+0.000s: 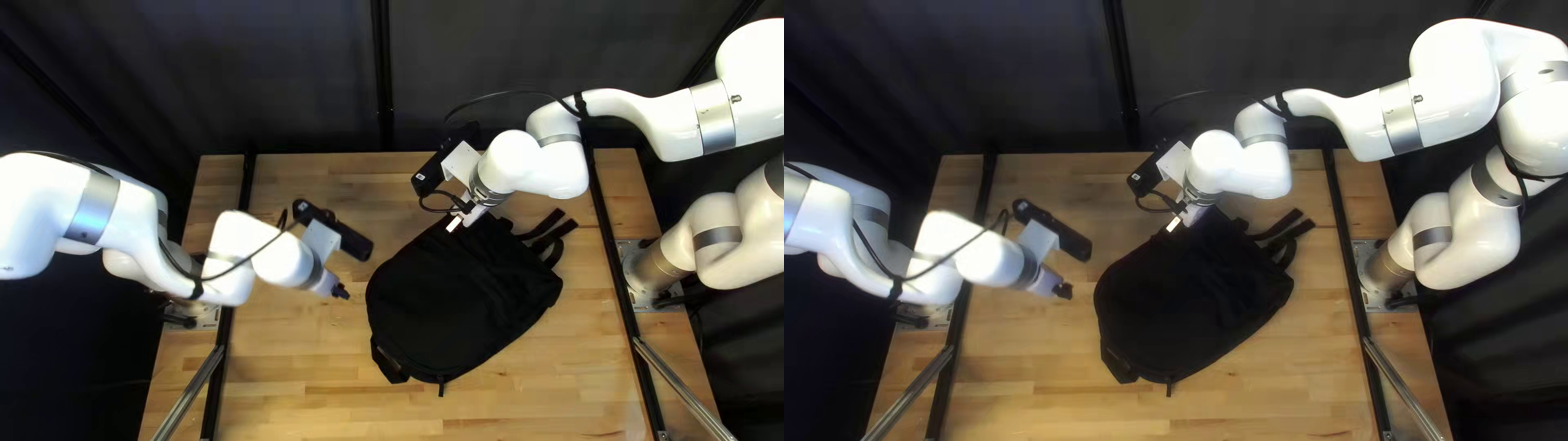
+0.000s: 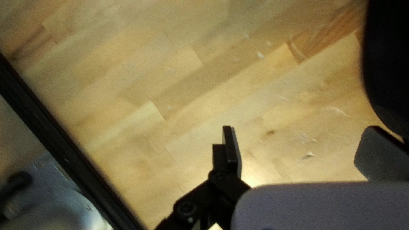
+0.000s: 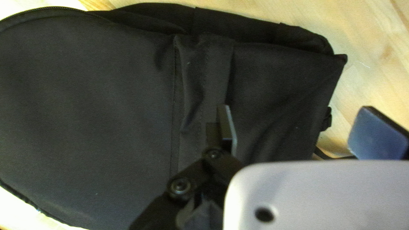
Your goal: Remove a lunch box from a kids backpack
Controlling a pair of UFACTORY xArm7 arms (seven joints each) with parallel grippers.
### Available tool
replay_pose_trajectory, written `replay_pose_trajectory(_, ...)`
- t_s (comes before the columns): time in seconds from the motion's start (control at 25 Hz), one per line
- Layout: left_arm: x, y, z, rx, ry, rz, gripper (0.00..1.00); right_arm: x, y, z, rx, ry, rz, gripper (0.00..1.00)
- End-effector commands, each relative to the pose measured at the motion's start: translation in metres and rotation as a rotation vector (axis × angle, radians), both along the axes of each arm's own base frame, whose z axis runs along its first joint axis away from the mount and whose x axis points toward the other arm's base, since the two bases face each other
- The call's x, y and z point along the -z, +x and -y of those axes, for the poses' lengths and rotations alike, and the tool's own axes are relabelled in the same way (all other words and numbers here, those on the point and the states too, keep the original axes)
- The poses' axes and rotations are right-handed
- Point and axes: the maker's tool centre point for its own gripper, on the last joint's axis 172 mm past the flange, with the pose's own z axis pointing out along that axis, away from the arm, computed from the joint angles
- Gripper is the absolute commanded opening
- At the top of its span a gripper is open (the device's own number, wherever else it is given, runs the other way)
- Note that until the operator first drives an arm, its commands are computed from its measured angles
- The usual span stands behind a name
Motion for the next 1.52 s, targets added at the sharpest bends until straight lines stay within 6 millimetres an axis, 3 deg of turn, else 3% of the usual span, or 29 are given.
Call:
replay_pose_trajectory(0.04, 0.005, 0.010, 0.067, -0.022, 0.083, 0.013, 1.00, 0.000, 0.000, 0.000, 0.000, 0.000, 0.000, 1.00)
replay_pose_trajectory(0.12, 0.009, 0.020, 0.087, -0.033, 0.104, 0.023, 1.00, 0.000, 0.000, 0.000, 0.000, 0.000, 0.000, 1.00)
replay_pose_trajectory(0.24, 0.025, 0.050, 0.122, -0.061, 0.140, 0.055, 1.00, 0.000, 0.000, 0.000, 0.000, 0.000, 0.000, 1.00)
replay_pose_trajectory(0.44, 0.048, 0.096, 0.165, -0.101, 0.173, 0.094, 1.00, 0.000, 0.000, 0.000, 0.000, 0.000, 0.000, 1.00)
replay_pose_trajectory(0.68, 0.060, 0.136, 0.210, -0.130, 0.216, 0.105, 1.00, 0.000, 0.000, 0.000, 0.000, 0.000, 0.000, 1.00)
replay_pose_trajectory(1.16, 0.062, 0.205, 0.220, -0.131, 0.243, 0.152, 1.00, 0.000, 0.000, 0.000, 0.000, 0.000, 0.000, 1.00)
replay_pose_trajectory(1.52, 0.071, 0.235, 0.213, -0.129, 0.232, 0.174, 1.00, 0.000, 0.000, 0.000, 0.000, 0.000, 0.000, 1.00)
